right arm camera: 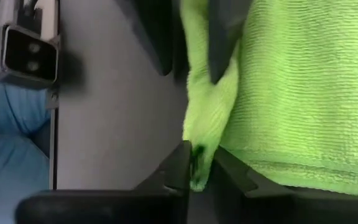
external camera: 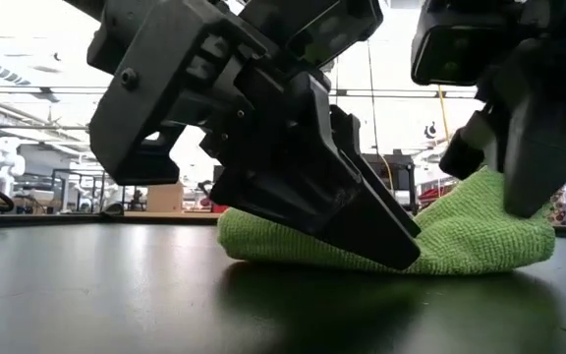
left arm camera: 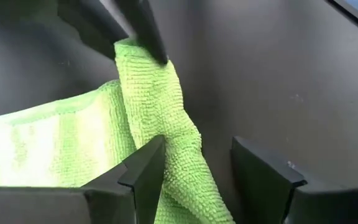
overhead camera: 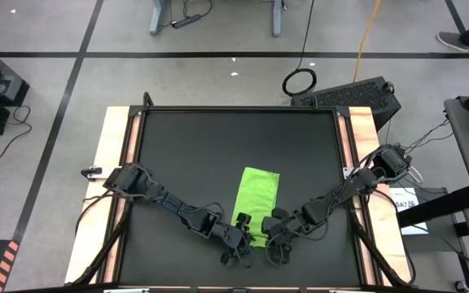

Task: Roll towel
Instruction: Roll the green towel on the table

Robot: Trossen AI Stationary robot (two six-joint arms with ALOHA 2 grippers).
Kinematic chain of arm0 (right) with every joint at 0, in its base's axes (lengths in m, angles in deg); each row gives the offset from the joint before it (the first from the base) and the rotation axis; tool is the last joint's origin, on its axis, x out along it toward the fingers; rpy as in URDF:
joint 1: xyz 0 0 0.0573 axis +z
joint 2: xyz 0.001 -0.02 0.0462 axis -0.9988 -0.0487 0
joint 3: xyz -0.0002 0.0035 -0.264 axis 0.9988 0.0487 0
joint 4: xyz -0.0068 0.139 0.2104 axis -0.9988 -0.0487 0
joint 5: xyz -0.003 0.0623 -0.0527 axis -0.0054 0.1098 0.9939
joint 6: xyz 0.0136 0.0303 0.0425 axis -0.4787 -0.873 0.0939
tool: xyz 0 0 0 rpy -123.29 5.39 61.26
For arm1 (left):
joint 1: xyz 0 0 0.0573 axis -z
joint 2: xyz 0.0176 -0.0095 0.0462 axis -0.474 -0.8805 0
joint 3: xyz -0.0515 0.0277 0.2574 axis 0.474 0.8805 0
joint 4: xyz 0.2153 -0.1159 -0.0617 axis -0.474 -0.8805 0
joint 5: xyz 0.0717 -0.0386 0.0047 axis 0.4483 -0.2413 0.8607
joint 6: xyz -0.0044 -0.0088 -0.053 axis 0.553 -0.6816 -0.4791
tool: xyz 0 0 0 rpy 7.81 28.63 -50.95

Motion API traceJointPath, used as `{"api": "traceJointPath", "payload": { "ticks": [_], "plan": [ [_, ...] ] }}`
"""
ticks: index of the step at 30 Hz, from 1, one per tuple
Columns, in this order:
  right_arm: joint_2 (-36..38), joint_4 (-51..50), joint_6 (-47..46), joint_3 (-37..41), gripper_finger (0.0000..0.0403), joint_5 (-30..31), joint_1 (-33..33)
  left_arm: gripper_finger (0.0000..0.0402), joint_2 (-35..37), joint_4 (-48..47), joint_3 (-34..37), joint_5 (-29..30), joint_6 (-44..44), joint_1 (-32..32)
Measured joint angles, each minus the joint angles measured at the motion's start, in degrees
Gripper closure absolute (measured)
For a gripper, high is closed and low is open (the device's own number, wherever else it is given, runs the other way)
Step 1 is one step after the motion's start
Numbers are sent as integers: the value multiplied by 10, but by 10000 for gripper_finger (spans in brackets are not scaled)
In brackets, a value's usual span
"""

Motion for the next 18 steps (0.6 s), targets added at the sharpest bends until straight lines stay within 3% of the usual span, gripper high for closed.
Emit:
{"api": "traceJointPath", "payload": {
  "ticks": [7, 12, 18],
  "plan": [
    [15, -6, 80, 0, 269, 35, 33, 215, 0, -3, 0, -28, -15, -7],
    [18, -18, 155, 0, 223, 142, 76, 253, 0, -5, 0, -42, -16, -17],
    [18, -47, 228, 0, 211, 289, 132, 298, 0, -5, 0, -63, -28, -32]
  ]
}}
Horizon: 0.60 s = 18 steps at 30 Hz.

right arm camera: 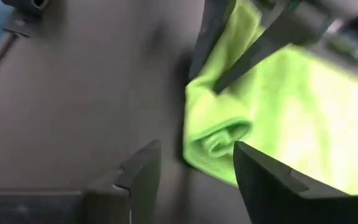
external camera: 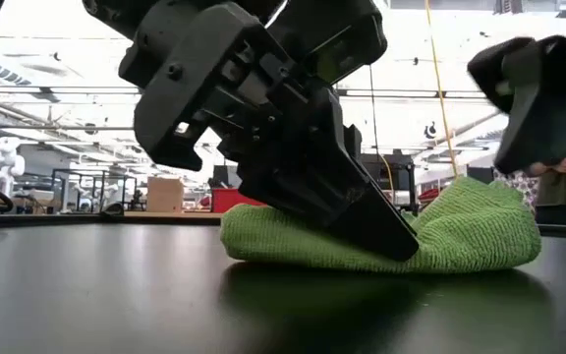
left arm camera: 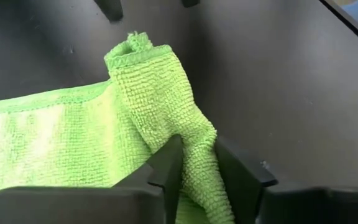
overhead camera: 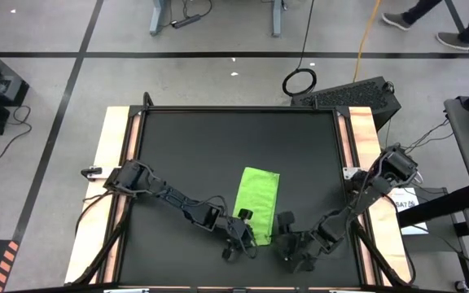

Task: Roll towel
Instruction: Roll the green towel on the table

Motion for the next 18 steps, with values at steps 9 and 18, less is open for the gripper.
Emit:
{"api": "traceJointPath", "payload": {
  "ticks": [9, 18],
  "plan": [
    [-63, 81, 148, 0, 198, 87, 16, 332, 0, 1, 0, -7, 17, -5],
    [-86, 113, 201, -1, 132, 140, 13, 333, 0, 0, 0, -10, 17, -5]
  ]
}}
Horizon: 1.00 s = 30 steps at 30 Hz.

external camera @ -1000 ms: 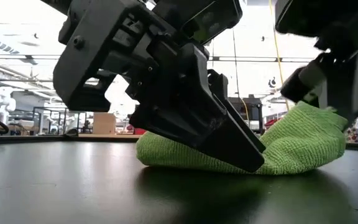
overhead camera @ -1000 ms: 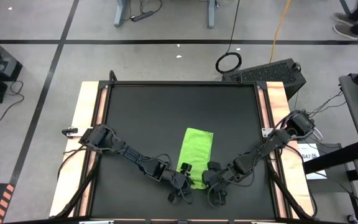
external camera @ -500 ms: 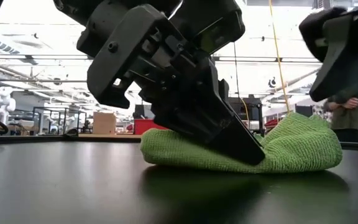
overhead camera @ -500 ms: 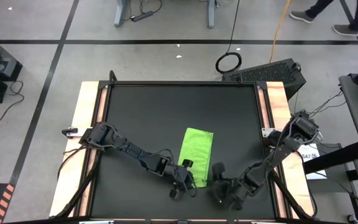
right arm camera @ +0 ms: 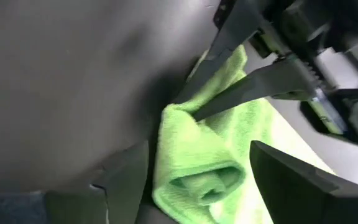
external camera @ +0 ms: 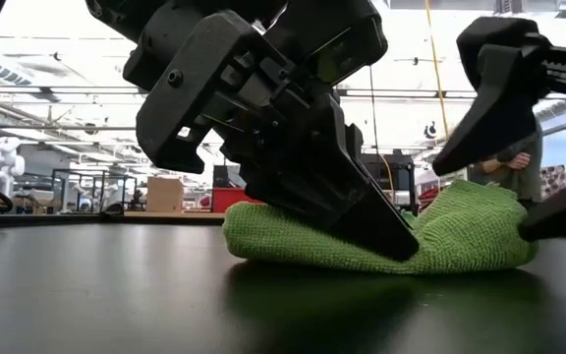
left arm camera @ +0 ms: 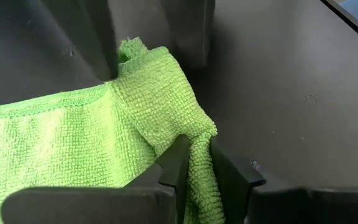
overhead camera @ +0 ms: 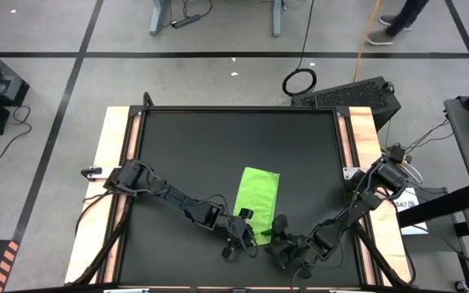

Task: Roll towel
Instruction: Roll the green towel on the table

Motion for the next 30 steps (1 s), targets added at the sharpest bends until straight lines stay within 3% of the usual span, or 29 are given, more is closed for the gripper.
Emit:
{"api": "traceJointPath", "payload": {
  "ticks": [5, 11, 17, 21, 27, 30],
  "plan": [
    [0, 6, 34, 0, 139, 2, 2, 333, 0, 0, 0, 0, 0, 0],
    [-7, -6, 23, -1, 158, -52, -12, 333, 0, 0, 0, -1, 0, 0],
    [-37, -6, -9, -3, 185, -37, -14, 333, 0, -1, 0, -1, 1, 0],
    [-39, -14, -70, -3, 243, -31, -11, 333, 0, -2, 0, -1, 0, 0],
    [-33, -44, -162, -1, 379, -24, 0, 333, 0, 0, 0, -1, 1, 0],
    [-33, -51, -210, -1, 390, -24, 1, 333, 3, 1, 0, -2, 1, -1]
  ]
}}
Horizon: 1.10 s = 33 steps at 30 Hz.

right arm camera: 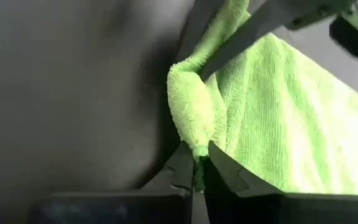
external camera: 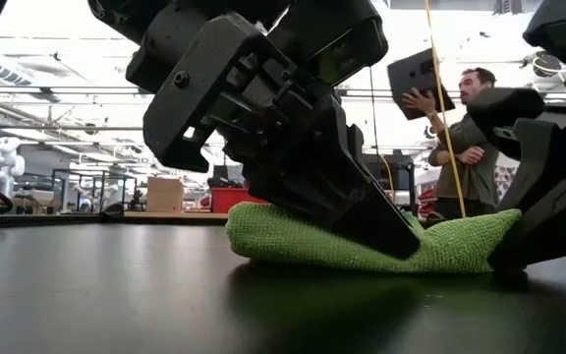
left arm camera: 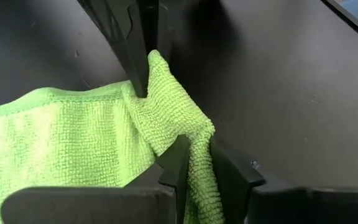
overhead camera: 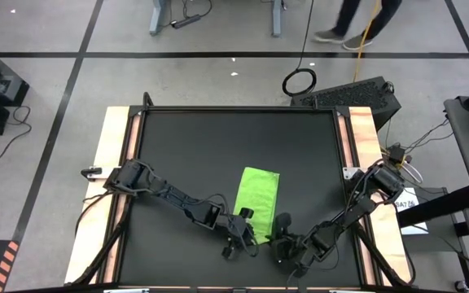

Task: Roll towel
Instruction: Roll the green towel on the table

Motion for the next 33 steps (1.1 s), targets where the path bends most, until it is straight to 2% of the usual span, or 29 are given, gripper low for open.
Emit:
{"api": "traceJointPath", "payload": {
  "ticks": [5, 12, 17, 20, 25, 30, 33],
  "plan": [
    [1, -6, -42, 0, 392, -14, -1, 317, 28, -10, 1, -30, 23, -2],
    [6, -24, -92, 0, 399, -30, -1, 222, 87, -93, 0, -32, 45, 10],
    [8, -25, -107, 0, 401, -51, -1, 172, 88, -172, 1, -30, 42, 30],
    [9, -25, -108, 0, 401, -54, -1, 167, 88, -172, 17, 22, 47, 53],
    [13, -24, -108, 0, 402, -64, -1, 166, 87, -160, 36, 154, 91, 89],
    [24, -27, -105, 1, 402, -78, 0, 166, 87, -136, 64, 190, 89, 85],
    [28, -29, -104, 1, 402, -78, 0, 171, 87, -128, 73, 190, 87, 74]
  ]
}}
